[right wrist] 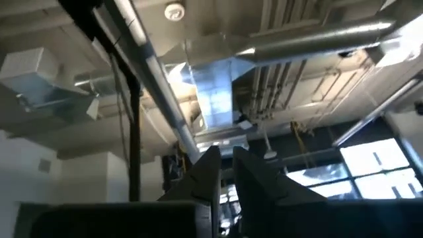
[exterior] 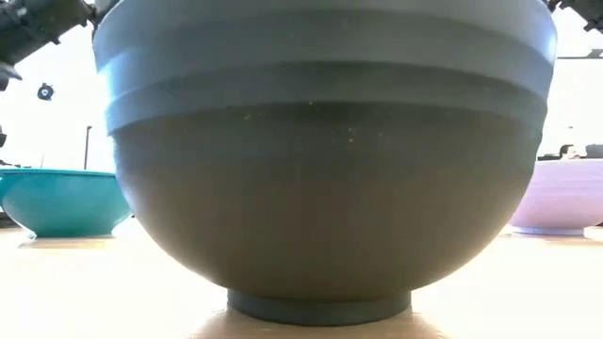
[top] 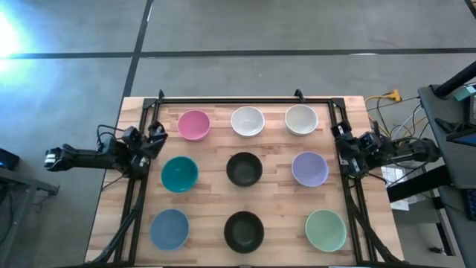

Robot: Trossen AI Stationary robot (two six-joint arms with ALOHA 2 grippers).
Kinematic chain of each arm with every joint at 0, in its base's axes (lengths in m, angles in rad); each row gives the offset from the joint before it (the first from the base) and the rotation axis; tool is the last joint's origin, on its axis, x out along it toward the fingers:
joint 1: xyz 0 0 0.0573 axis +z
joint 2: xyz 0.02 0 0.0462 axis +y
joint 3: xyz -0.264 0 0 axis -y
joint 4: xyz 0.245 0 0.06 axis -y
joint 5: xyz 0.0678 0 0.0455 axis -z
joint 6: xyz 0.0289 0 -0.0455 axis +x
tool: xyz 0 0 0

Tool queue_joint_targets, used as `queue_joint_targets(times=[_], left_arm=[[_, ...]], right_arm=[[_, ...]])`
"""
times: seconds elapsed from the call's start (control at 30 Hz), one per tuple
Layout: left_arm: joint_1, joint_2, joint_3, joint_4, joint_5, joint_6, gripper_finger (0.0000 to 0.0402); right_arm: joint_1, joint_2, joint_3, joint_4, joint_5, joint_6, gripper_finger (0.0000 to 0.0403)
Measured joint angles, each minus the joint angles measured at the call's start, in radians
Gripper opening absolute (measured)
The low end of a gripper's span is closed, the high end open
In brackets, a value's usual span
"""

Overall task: Nest bowls inside each other
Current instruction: Stack the right white bowl on top of the top black bowl

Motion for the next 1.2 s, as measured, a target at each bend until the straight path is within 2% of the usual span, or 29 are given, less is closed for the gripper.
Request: queue_joint_targets(times=[0.1,0.2,0.27,0.33,0.4,0.47,0.53,0.6,0.7,0.8,0.87,0.93,1.07,1.2], left_arm=[[0.000,0.048,0.085,0.005,0.110,0.150,0.0095],[0.000,0.128,0.255,-0.077,0.176,0.348,0.0095],[0.000,0.189,0.430,-0.323,0.165,0.491,0.0095],[0.000,0.263,0.628,-0.695,0.090,0.631,0.0095],[0.000,0.354,0.795,-0.993,-0.027,0.694,0.0095],[0.000,0.464,0.892,-1.165,-0.103,0.693,0.0095],[-0.001,0.542,0.908,-1.228,-0.168,0.680,0.0095],[-0.003,0.609,0.887,-1.229,-0.202,0.671,0.0095],[-0.005,0.684,0.814,-1.264,-0.271,0.644,0.0095],[-0.006,0.694,0.771,-1.215,-0.417,0.633,0.0095],[-0.006,0.691,0.732,-1.228,-0.491,0.628,0.0095],[-0.006,0.686,0.708,-1.219,-0.505,0.625,0.0095],[-0.010,0.613,0.664,-1.197,-0.504,0.587,0.0095],[-0.019,0.542,0.587,-1.204,-0.501,0.554,0.0095]], right_arm=[[0.000,0.065,0.092,0.022,-0.001,-0.080,0.0038],[0.000,0.174,0.273,-0.085,-0.107,-0.225,0.0038],[0.000,0.276,0.435,-0.266,-0.127,-0.310,0.0038],[0.000,0.387,0.608,-0.538,-0.081,-0.417,0.0038],[-0.001,0.516,0.768,-0.823,0.050,-0.521,0.0038],[-0.015,0.654,0.887,-1.073,0.207,-0.548,0.0038],[-0.043,0.785,0.960,-1.278,0.306,-0.497,0.0038],[-0.071,0.898,0.987,-1.414,0.320,-0.417,0.0038],[-0.108,1.031,0.989,-1.503,0.327,-0.334,0.0038],[-0.144,1.113,0.959,-1.531,0.381,-0.316,0.0038],[-0.173,1.138,0.956,-1.521,0.403,-0.321,0.0038],[-0.206,1.146,0.957,-1.524,0.386,-0.345,0.0038],[-0.294,1.125,0.982,-1.544,0.287,-0.364,0.0047],[-0.413,1.062,1.021,-1.647,0.181,-0.292,0.0091]])
